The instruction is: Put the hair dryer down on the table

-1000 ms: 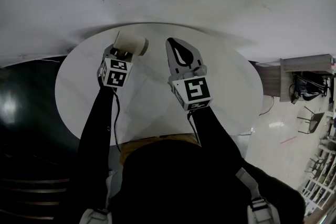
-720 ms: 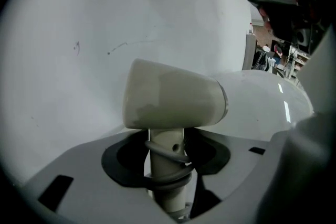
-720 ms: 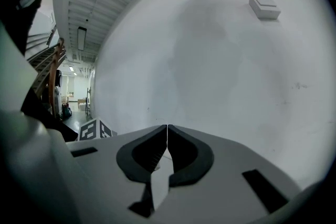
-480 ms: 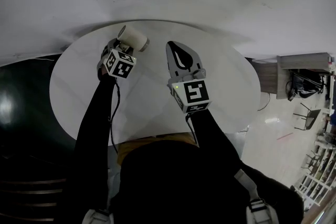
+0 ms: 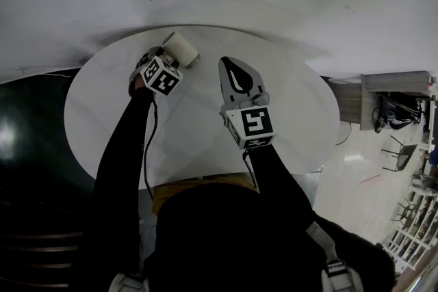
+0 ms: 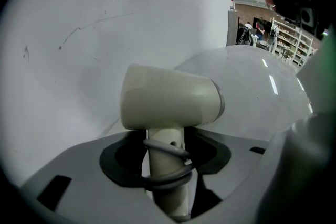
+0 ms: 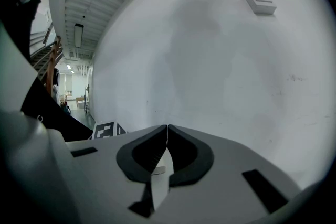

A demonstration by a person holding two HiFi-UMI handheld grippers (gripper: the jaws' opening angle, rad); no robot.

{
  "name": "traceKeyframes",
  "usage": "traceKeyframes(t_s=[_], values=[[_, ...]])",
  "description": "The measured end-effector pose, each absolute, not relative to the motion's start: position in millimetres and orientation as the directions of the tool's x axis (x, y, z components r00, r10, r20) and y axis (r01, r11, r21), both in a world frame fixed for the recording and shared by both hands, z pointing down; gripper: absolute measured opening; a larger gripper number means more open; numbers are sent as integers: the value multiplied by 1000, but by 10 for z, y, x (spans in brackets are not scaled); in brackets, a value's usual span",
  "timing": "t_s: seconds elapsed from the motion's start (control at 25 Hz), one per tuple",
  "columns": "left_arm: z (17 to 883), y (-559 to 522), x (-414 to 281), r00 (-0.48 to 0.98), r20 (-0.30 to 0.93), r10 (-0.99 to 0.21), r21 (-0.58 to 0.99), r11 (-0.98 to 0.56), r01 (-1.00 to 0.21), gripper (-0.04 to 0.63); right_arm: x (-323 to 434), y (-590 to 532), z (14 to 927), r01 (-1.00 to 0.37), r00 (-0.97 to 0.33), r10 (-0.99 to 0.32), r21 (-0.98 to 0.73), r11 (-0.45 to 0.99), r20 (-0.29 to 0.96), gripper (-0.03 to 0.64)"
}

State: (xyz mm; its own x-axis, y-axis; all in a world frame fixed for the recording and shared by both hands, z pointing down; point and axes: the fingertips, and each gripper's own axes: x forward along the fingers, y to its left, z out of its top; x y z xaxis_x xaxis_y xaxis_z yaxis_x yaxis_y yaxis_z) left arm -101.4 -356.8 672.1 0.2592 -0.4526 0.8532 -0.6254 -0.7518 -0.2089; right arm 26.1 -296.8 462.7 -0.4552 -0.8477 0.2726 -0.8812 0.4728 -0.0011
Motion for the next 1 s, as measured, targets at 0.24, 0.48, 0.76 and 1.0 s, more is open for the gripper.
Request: traceKeyframes(t_s=[0.24,0.48,0.76,1.0], values=[[6790,-3604,-1046,273,880,-389,-142,-765,-629,233,291,-2944,4641,-882,-452,-847,-2,470,281,28],[6845,-3709,-1045,316,906,-280,-14,-768,-641,250,279,-2897,4662,-881,-456,-842,-14,473,289,28],[6911,-3658,-1091,317,923,-218,53,-743,-667,268,340,-2886,4659,-889,-445,-848,-29,457,288,29],[6935,-3680,-1133,310,923,-230,62,-704,-708,296,456,-2857,4649,-892,-438,-852,-19,452,286,28]])
